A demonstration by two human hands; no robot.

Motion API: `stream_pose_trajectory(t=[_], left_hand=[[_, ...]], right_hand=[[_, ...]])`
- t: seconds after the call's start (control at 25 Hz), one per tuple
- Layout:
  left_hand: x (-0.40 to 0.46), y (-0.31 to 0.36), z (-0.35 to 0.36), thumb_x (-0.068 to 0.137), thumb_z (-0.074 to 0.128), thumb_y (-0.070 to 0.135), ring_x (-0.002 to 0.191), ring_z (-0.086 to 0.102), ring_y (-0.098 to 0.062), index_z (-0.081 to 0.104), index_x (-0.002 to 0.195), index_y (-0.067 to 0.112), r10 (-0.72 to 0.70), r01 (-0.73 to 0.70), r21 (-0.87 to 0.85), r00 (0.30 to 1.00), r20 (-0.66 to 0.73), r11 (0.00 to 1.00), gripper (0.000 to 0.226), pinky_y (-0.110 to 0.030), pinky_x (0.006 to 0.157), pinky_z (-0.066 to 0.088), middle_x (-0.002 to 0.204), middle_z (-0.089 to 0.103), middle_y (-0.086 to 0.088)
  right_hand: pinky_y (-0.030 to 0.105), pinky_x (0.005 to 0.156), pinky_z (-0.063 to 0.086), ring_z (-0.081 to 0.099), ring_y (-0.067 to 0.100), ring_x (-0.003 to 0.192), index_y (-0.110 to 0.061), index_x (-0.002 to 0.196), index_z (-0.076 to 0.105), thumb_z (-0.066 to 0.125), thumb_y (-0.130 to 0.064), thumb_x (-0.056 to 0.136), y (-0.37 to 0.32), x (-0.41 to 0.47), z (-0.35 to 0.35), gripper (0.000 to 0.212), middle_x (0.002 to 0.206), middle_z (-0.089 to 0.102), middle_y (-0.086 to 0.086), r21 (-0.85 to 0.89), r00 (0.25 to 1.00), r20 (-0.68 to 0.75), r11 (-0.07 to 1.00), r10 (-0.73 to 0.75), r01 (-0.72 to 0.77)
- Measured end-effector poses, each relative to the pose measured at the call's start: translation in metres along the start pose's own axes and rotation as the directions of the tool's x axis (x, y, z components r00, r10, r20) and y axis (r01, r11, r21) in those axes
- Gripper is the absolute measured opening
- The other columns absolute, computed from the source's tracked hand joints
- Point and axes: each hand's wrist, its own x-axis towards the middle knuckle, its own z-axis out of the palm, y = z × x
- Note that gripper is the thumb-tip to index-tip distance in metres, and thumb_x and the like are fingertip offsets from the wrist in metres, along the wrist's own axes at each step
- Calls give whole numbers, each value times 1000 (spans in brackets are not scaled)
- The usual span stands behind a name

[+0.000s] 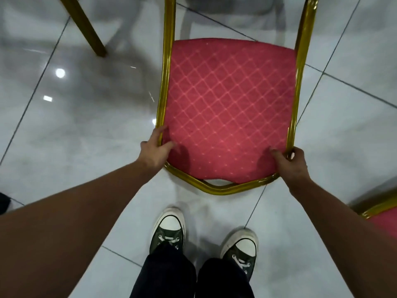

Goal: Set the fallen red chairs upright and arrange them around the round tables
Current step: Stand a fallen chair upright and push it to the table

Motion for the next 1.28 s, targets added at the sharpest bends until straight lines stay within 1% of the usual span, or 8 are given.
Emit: stream_pose_trajectory(t=[0.16,0.36,0.56,0.84,1.0,1.04,1.16,1.28], left_hand=[[-66,15,-38,93,63,41,102,50,-26,44,140,47,20,-16,76,999,-48,997,52,-36,108,43,131,35,-7],[-211,83,-96,89,63,47,123,47,-41,52,133,44,45,-3,215,981,-189,977,45,-47,114,37,128,39,-14],[-369,171,-151,86,65,48,122,46,-43,57,130,35,8,64,265,965,-262,962,47,-46,112,38,126,45,-18],[-543,250,-198,84,69,42,125,39,-36,65,118,28,89,9,262,929,-360,965,37,-38,107,27,119,60,-17],[-598,302,-225,85,65,39,116,53,-32,71,102,24,142,-35,231,874,-465,972,24,-43,105,29,104,70,-7],[-605,313,-232,86,61,39,113,54,-32,71,100,22,141,-43,207,860,-490,977,24,-44,105,30,103,71,-7],[-620,347,-245,98,47,37,105,50,-32,66,101,16,215,-147,169,826,-521,975,28,-46,105,31,106,68,-13],[-627,376,-244,106,28,29,122,43,-32,62,113,15,355,-242,306,843,-404,921,38,-48,108,27,121,61,-14]], right_hand=[[39,92,46,53,20,108,-24,142,40,57,-53,96,-13,-56,-24,57,119,53,-5,-39,998,-6,998,-58,58],[29,83,34,54,27,100,-16,134,51,42,-35,106,-89,-184,-107,35,107,58,6,-127,978,-141,983,-153,135],[22,72,32,61,33,102,-7,121,64,47,-26,105,-186,-310,-220,30,109,69,17,-157,965,-154,969,-214,190],[39,87,50,64,40,102,-2,106,70,52,-32,101,-297,-415,-341,36,106,69,23,-246,994,-79,968,-69,48],[28,41,48,63,30,70,-3,99,62,59,-18,91,-370,-445,-390,17,97,64,18,-203,991,-46,970,123,-130],[27,38,48,61,29,66,-4,95,61,59,-12,89,-387,-454,-398,11,92,62,18,-156,989,-42,977,143,-148],[40,78,57,63,34,90,-2,101,61,48,-29,94,-425,-471,-411,30,99,61,17,-136,996,-89,990,32,-44],[36,82,44,56,34,97,1,109,64,37,-35,99,-445,-483,-409,45,115,62,20,-204,973,-157,969,-170,137]])
